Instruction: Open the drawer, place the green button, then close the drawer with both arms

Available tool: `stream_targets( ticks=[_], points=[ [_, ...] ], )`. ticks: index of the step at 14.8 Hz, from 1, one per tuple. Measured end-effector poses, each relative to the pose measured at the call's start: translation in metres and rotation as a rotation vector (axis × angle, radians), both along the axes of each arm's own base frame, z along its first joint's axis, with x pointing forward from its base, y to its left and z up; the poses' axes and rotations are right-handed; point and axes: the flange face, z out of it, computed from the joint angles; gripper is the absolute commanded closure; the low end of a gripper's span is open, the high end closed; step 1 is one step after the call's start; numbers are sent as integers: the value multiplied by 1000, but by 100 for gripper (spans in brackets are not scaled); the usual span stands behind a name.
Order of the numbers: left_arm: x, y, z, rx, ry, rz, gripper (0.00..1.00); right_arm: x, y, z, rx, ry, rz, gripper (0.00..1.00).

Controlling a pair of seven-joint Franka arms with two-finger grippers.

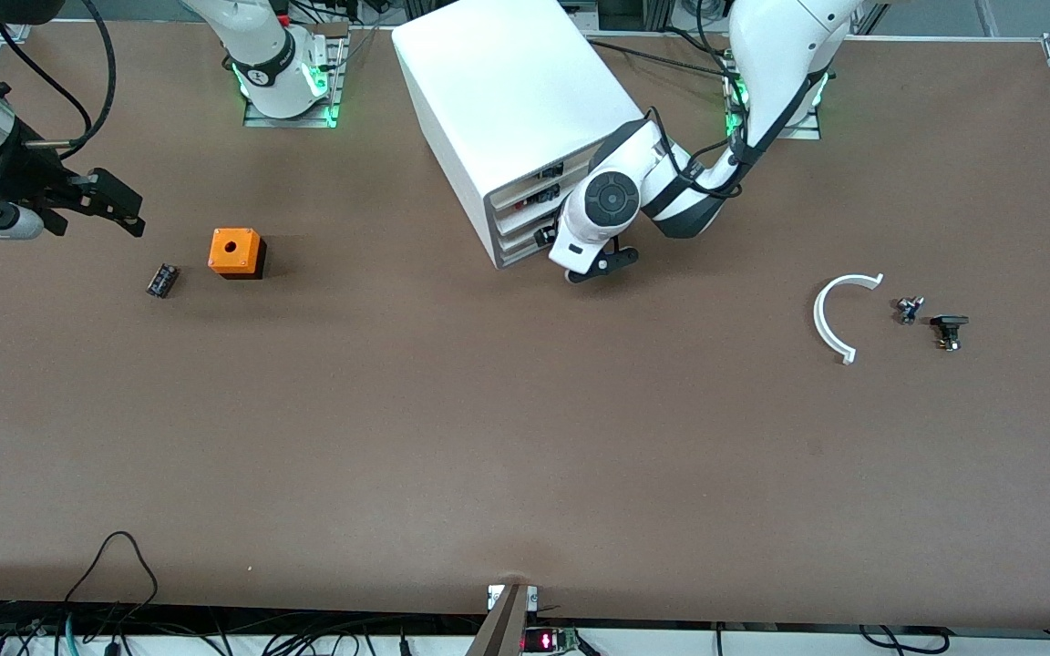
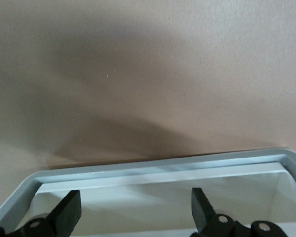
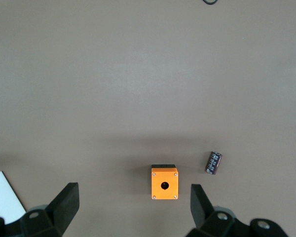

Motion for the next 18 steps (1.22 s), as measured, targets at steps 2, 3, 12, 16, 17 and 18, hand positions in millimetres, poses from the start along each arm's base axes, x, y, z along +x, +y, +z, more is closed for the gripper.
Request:
stream_targets(
  ticks=[2,3,12,16,17,18],
  points=[
    [-2,-1,0,1,2,-1,1,0,0,1,0,-1,-2,0],
    [-2,-2,0,1,2,0,1,0,0,1,0,-2,-3,0],
    [20,3,24,18,34,-5,1,14,3,9,4,-24,-4,0],
    [65,35,54,-16,30,-32,1,20,3,8,5,-24,-3,0],
    [79,48,62,-27,24,-35,1,20,4,8,5,-24,-2,0],
    [91,61,71,-37,17,-42,1,21,4,8,5,-23,-1,0]
  ],
)
